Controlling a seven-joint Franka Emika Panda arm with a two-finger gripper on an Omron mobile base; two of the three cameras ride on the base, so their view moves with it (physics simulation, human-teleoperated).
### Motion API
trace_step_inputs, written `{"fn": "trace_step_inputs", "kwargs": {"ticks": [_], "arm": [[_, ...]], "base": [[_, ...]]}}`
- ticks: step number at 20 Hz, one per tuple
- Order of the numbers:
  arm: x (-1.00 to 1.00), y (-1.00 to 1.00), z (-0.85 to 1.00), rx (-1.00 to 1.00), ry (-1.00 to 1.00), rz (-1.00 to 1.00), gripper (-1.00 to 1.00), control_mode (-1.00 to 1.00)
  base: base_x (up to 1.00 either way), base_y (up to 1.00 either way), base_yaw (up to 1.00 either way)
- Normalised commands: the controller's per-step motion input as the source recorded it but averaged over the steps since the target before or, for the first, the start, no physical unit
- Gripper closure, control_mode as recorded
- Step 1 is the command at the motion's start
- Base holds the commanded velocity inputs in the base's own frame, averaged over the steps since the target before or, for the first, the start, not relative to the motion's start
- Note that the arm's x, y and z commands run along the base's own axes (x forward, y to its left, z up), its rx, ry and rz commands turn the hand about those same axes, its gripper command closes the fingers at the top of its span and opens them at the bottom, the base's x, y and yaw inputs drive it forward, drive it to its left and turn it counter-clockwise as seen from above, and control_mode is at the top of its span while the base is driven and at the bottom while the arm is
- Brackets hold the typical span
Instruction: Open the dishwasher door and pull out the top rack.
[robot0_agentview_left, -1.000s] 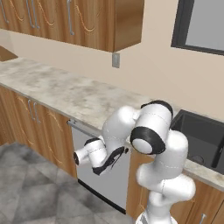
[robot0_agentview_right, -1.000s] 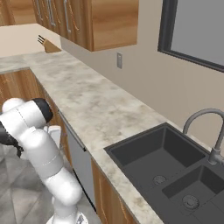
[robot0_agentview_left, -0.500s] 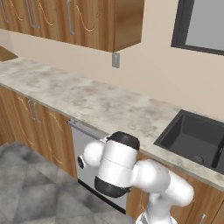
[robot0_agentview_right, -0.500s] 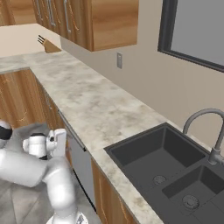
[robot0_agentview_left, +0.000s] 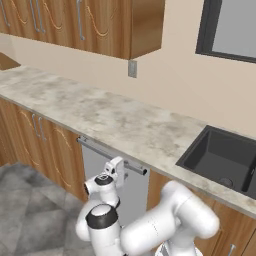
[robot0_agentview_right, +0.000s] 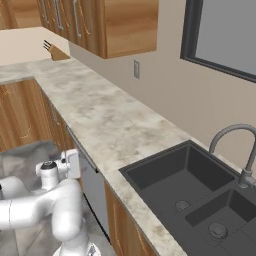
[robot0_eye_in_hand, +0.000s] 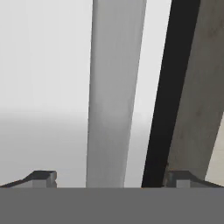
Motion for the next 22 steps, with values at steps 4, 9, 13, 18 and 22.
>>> {"fn": "trace_step_inputs", "kwargs": {"ticks": [4, 9, 13, 18, 22], "arm": [[0.95, 0.16, -0.23, -0.09, -0.01, -0.11, -1.00, -1.00], [0.77, 0.15, -0.65, -0.15, 0.00, -0.08, -1.00, -1.00], [0.49, 0.10, -0.48, -0.09, 0.00, -0.05, 1.00, -1.00], [-0.09, 0.00, -0.38, 0.00, 0.25, -0.02, 1.00, -1.00], [-0.66, 0.00, -0.48, 0.20, 0.21, -0.02, 1.00, -1.00]], "base": [[0.00, 0.00, 0.00], [0.00, 0.00, 0.00], [0.00, 0.00, 0.00], [0.00, 0.00, 0.00], [0.00, 0.00, 0.00]]}}
